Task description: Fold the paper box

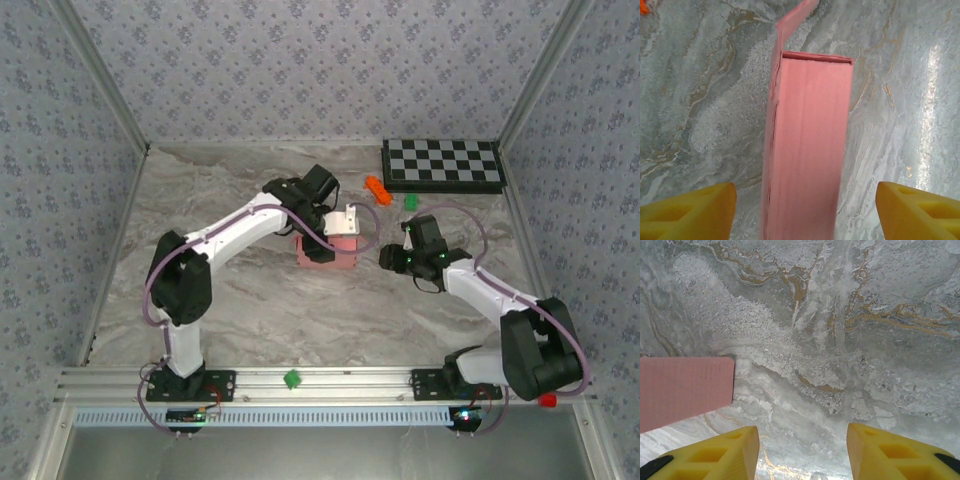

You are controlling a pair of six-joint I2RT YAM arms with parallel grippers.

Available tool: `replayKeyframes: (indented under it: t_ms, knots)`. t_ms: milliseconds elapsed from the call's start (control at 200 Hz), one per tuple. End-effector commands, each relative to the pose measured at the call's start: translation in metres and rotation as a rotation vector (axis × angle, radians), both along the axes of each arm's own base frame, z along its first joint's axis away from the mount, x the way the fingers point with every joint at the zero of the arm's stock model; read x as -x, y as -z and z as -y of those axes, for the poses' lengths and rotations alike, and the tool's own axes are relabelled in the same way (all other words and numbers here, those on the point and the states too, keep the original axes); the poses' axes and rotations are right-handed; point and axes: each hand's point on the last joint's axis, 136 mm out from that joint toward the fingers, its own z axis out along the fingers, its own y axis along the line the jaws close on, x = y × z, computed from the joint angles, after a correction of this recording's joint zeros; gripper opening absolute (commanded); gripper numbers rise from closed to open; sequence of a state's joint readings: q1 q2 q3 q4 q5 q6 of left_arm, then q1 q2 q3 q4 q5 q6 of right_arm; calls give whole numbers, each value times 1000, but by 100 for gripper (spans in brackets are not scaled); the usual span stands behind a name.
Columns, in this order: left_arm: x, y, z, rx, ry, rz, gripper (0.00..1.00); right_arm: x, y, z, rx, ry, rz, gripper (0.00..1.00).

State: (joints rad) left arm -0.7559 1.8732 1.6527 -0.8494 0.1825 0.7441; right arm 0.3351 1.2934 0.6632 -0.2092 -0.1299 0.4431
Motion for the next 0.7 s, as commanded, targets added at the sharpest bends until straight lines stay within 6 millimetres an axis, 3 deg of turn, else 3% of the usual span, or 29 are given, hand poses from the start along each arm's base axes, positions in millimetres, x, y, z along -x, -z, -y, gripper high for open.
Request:
replayKeyframes:
  t_ms: [0,225,315,410,550,695]
  knots:
    - [-1,-49,-5,67,-78,77,74,-3,-20,-1,14,-50,34,52]
    - [-17,-94,-29,228,-338,167,74,-7,-45,-6,21,-124,67,52]
    - [-27,-112,-49,334,-494,167,74,-9,-57,-11,7,-157,88,52]
    - [-42,-125,-83,447,-732,122,74,-13,-68,-18,-7,-191,112,52]
    - [-42,-119,-119,550,-947,-3,75,-17,-84,-28,-43,-240,149,52]
    - [-29,-96,-122,605,-981,-177,77,-17,-98,-45,-114,-318,165,53]
